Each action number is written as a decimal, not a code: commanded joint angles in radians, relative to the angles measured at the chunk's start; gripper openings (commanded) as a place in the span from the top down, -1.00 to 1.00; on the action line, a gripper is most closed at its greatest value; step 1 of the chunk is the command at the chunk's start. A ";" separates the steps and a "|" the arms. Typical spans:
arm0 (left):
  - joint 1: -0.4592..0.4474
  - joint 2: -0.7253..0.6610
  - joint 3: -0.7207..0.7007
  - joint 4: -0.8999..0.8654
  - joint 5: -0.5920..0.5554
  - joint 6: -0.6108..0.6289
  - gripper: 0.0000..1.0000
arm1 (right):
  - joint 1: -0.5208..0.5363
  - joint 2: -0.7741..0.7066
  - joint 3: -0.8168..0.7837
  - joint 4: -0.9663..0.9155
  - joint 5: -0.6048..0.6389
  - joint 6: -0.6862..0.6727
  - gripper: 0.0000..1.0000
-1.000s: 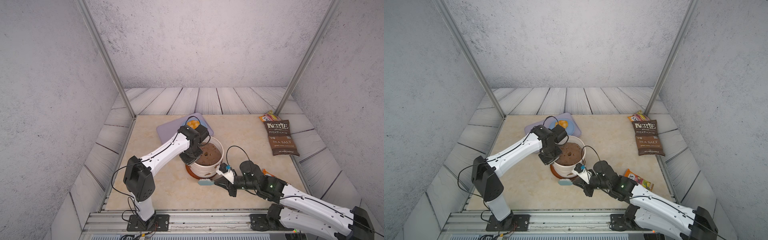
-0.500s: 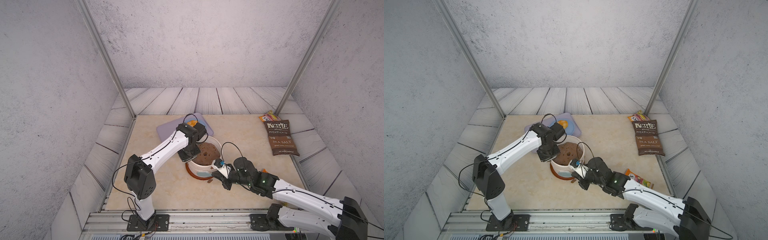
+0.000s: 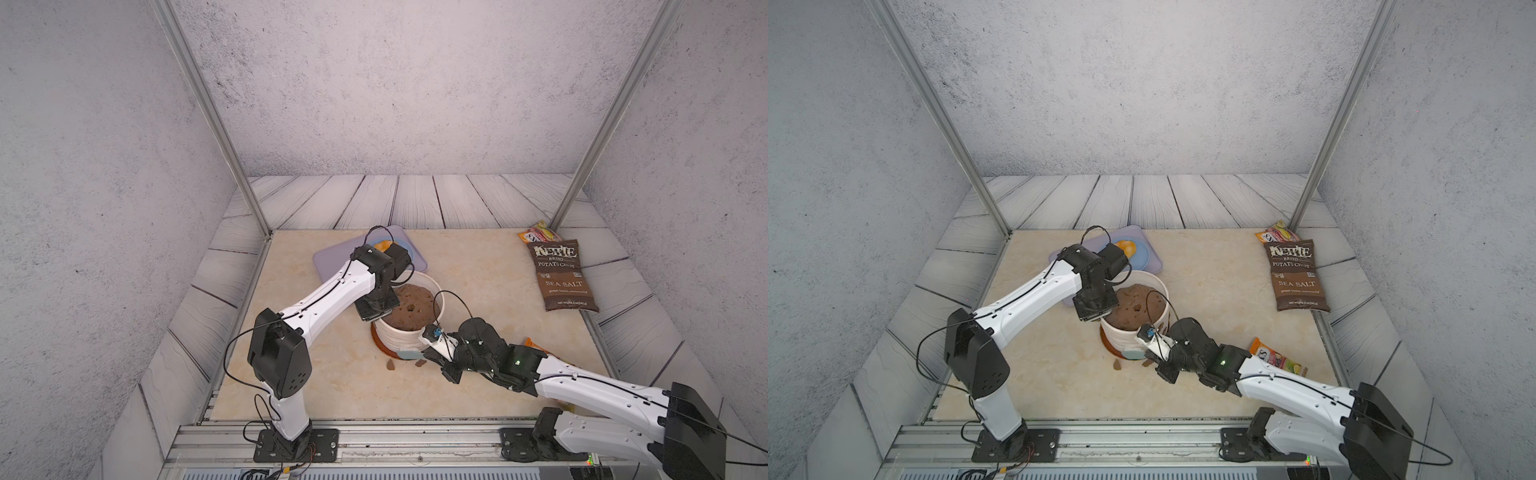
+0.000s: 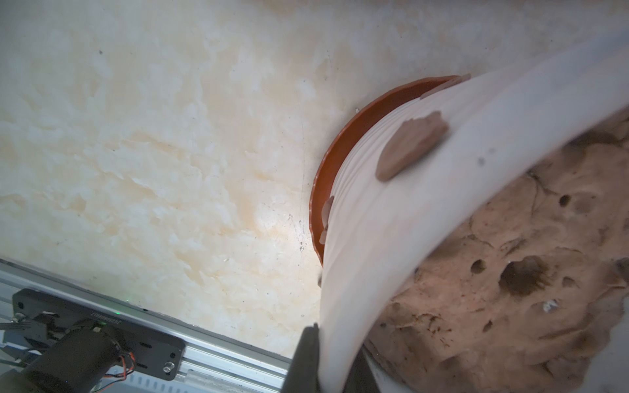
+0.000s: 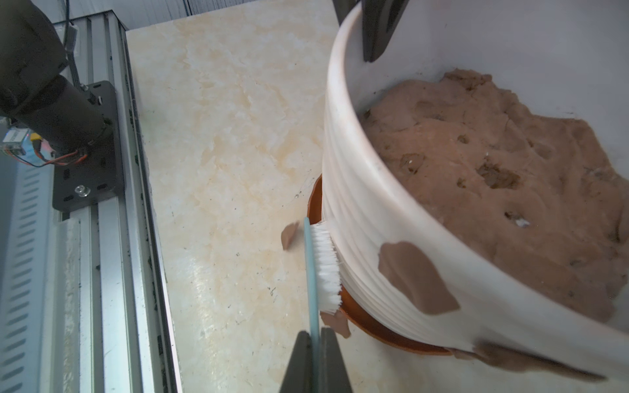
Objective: Scrub the dried mud off the ceramic pot
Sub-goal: Rotate the pot on the tray.
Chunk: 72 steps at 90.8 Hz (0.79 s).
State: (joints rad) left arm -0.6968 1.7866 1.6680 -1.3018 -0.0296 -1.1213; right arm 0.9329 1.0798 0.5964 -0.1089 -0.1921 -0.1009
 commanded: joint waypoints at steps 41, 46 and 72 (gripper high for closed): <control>0.030 0.008 -0.023 0.113 -0.068 0.386 0.93 | 0.013 -0.208 0.117 -0.163 -0.224 0.006 1.00; 0.030 0.012 -0.017 0.100 -0.082 0.405 0.92 | 0.012 -0.199 0.148 -0.169 -0.197 -0.004 1.00; 0.031 0.008 -0.030 0.102 -0.091 0.439 0.92 | 0.011 -0.064 0.266 -0.224 -0.091 -0.068 1.00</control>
State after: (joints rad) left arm -0.6674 1.7737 1.6466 -1.2198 -0.0811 -0.7670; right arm 0.9417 0.9672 0.8291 -0.2840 -0.3626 -0.1349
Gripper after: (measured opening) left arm 0.142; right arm 0.068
